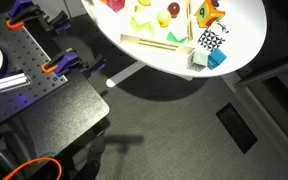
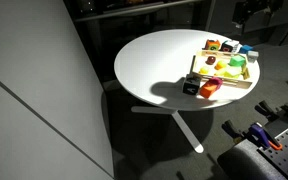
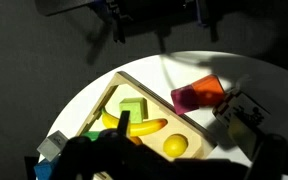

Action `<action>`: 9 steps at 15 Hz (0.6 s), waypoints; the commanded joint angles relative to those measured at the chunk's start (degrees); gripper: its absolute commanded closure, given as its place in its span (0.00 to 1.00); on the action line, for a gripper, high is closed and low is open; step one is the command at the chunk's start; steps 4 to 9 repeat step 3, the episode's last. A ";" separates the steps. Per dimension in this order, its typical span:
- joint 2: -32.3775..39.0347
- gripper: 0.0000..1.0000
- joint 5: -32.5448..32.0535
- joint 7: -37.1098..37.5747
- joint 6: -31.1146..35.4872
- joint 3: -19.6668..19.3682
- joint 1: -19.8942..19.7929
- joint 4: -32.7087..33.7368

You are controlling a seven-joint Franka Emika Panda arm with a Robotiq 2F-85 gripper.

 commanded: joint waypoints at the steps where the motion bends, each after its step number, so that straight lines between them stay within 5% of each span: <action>1: 0.01 0.00 -0.18 0.14 -0.10 -0.83 0.87 0.09; 9: -0.04 0.00 -0.18 0.14 -0.10 -0.83 0.87 0.09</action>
